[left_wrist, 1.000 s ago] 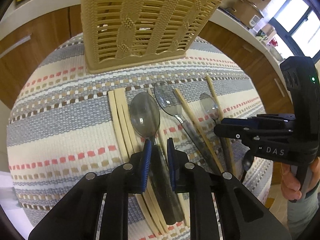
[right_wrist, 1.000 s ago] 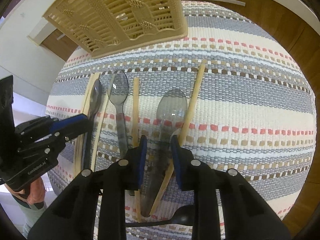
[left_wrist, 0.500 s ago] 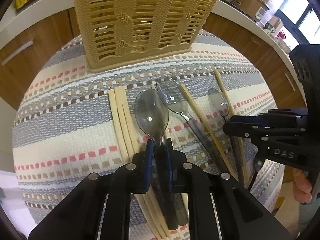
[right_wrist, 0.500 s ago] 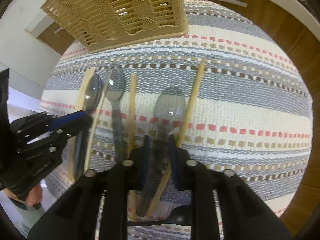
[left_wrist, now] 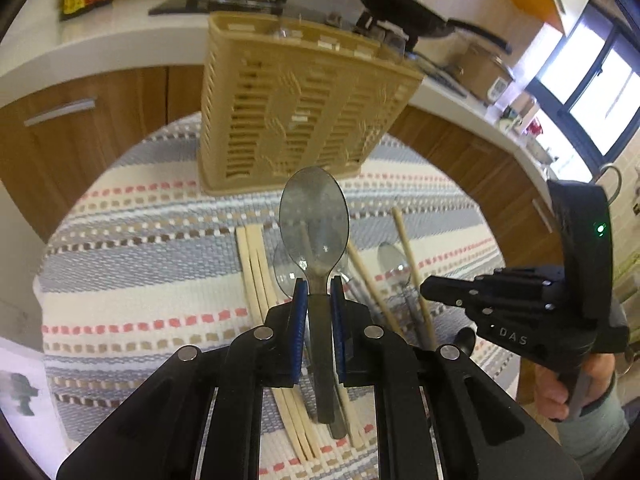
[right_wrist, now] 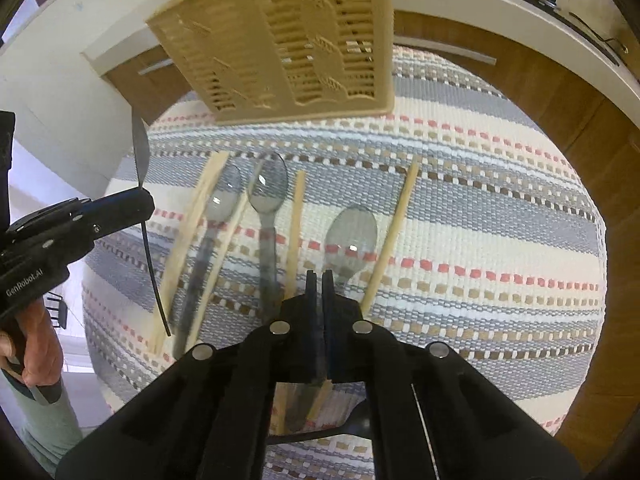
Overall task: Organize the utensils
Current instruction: 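Lift the spoon with the right gripper and release it into the caddy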
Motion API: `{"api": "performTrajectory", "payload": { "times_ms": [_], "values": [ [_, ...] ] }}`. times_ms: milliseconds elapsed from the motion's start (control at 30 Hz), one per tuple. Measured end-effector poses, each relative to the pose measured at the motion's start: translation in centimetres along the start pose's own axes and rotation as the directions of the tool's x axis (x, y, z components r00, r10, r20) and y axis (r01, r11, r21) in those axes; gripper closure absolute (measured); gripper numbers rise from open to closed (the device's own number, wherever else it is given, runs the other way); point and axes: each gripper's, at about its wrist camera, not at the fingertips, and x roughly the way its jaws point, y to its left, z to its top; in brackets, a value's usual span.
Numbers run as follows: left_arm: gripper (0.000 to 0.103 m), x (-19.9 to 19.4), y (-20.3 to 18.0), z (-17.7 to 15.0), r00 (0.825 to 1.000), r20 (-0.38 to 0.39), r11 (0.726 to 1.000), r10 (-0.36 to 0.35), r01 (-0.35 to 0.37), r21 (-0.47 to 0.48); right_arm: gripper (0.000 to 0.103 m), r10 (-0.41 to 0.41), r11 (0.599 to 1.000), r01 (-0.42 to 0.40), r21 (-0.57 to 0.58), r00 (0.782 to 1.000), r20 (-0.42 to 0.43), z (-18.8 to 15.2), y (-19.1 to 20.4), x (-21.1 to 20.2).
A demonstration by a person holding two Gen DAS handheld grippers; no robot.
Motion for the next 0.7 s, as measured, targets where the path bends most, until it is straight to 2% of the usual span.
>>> {"api": "performTrajectory", "payload": {
  "times_ms": [67,200,333,567,633,667,700],
  "values": [
    [0.093,-0.8,0.1,-0.1,1.000,0.017,1.000,-0.003,0.003,0.003,0.102,-0.005,1.000,0.005,-0.008,1.000,0.005,0.1,0.0,-0.2],
    [0.093,-1.7,0.3,-0.2,1.000,0.030,1.000,0.008,-0.009,0.015,0.099,0.046,0.998,-0.046,0.050,0.999,-0.012,0.8,-1.7,-0.1],
    [0.093,-1.7,0.7,-0.5,1.000,0.027,1.000,-0.001,0.001,0.017,0.077,0.062,0.995,-0.057,0.078,0.996,-0.061,0.6,-2.6,0.7],
    [0.093,-0.9,0.7,-1.1,1.000,0.021,0.999,-0.017,0.017,0.028,0.077,0.014,0.995,0.000,0.100,0.990,-0.139,0.2,-2.7,2.4],
    [0.093,-0.9,0.7,-1.2,1.000,0.025,0.999,-0.011,0.010,0.034,0.078,-0.036,0.997,0.045,0.064,0.990,-0.139,0.2,-2.0,2.4],
    [0.093,-0.9,0.7,-1.2,1.000,0.027,0.999,-0.008,0.007,0.036,0.085,-0.075,0.996,0.079,0.027,0.988,-0.138,0.1,-1.3,2.4],
    [0.093,-0.9,0.7,-1.3,0.999,0.032,0.999,-0.007,0.006,0.038,0.088,-0.114,0.993,0.114,-0.005,0.984,-0.135,0.0,-0.6,2.6]
  ]
}}
